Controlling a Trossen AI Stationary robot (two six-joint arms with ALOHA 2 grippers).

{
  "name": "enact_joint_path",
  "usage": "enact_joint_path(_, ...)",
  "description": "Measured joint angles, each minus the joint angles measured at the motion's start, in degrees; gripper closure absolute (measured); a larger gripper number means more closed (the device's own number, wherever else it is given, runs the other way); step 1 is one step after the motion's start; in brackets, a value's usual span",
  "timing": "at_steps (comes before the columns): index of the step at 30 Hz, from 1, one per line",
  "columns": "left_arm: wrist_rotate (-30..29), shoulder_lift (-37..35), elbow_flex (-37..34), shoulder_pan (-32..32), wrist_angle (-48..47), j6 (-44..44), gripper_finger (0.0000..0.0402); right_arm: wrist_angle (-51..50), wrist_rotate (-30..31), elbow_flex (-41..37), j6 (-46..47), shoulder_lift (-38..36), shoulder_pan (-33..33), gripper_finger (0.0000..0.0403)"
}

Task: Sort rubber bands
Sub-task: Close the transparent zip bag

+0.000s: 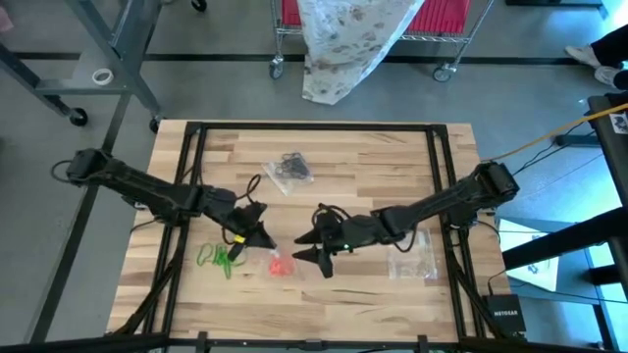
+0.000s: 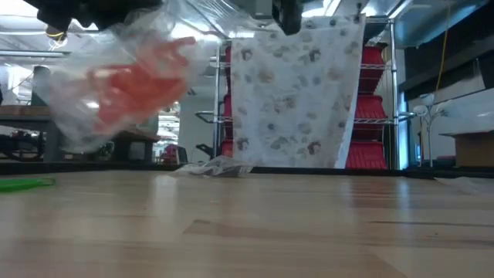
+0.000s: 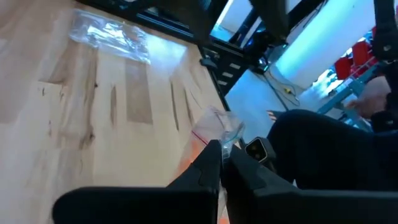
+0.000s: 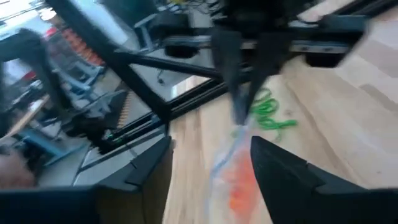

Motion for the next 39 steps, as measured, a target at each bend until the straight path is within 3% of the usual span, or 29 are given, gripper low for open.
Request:
enact_joint_path(9,-3.33,0.31,0.0,-0.52,-1.16,-1.72,0.0401,-2.06,5.82,-0.05,-1.7,0.31,-0.13,0.0106)
enact_joint_path(14,-3.85,0.31,0.0,0.52,-1.86,-1.55,0.0401,-2.45,7.01,1.51,-2.06,4.1,-0.28,0.0099)
enact_joint_path(20,-3.89,0.31,0.0,0.82,-2.12,-1.5,0.0402,-5.18,6.28,8.32,-7.8,9.37,-1.0,0.0137)
enact_joint_path(28,-3.87,0.31,0.0,0.49,-2.64,-1.86,0.0401,-16.04,4.71,12.77,-7.5,12.71,-2.8,0.0201)
enact_joint_path(39,-3.78,0.31,-0.02,-0.23,-3.82,-1.08,0.0401,-17.73,-1.93,12.89,-7.8,12.51,-4.89,0.0336)
